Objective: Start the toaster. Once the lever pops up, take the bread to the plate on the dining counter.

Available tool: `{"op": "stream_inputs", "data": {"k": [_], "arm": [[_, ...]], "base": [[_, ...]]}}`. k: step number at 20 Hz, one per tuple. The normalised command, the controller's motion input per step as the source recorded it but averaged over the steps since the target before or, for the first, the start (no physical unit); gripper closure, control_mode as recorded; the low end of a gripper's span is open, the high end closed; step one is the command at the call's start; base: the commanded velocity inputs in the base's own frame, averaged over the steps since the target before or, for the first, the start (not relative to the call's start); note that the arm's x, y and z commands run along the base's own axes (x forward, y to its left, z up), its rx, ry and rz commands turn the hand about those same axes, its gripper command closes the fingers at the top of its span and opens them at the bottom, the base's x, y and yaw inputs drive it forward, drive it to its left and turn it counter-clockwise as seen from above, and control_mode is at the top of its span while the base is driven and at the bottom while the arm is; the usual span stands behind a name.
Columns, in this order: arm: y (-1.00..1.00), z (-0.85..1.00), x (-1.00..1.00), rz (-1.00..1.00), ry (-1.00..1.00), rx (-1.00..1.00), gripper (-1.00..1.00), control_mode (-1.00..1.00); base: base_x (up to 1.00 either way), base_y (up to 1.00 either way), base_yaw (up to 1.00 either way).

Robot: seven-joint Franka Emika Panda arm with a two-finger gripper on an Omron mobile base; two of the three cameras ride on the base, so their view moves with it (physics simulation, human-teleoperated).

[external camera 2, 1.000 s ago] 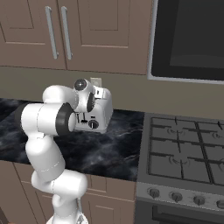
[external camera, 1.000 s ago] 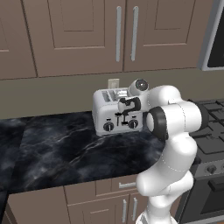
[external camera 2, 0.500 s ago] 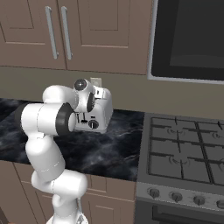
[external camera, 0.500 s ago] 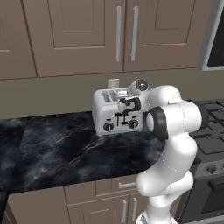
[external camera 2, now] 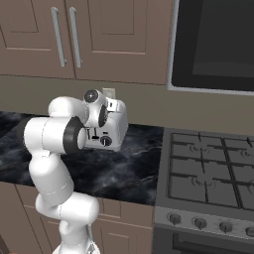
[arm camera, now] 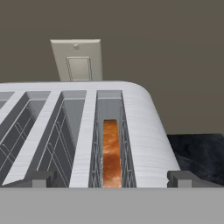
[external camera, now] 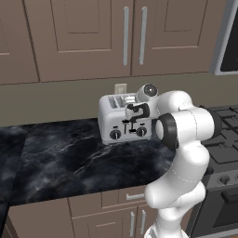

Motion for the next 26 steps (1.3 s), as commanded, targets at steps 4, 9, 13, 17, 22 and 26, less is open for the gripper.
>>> {"op": "stream_inputs", "data": {"k": [4, 9, 13, 17, 22, 26], "arm": [[0.0, 0.0, 0.0, 0.0, 0.0, 0.0, -1.0, -1.0], [0.0, 0.0, 0.0, 0.0, 0.0, 0.0, -1.0, -1.0], [0.0, 0.0, 0.0, 0.0, 0.0, 0.0, -1.0, -1.0], [0.0, 0.0, 0.0, 0.0, 0.0, 0.0, -1.0, -1.0], [0.0, 0.0, 0.0, 0.0, 0.0, 0.0, -1.0, -1.0], [0.0, 0.0, 0.0, 0.0, 0.0, 0.0, -1.0, -1.0]], "base": [[0.0, 0.0, 0.0], [0.0, 0.0, 0.0], [0.0, 0.0, 0.0], [0.0, 0.0, 0.0], [0.0, 0.0, 0.0], [0.0, 0.0, 0.0]]}}
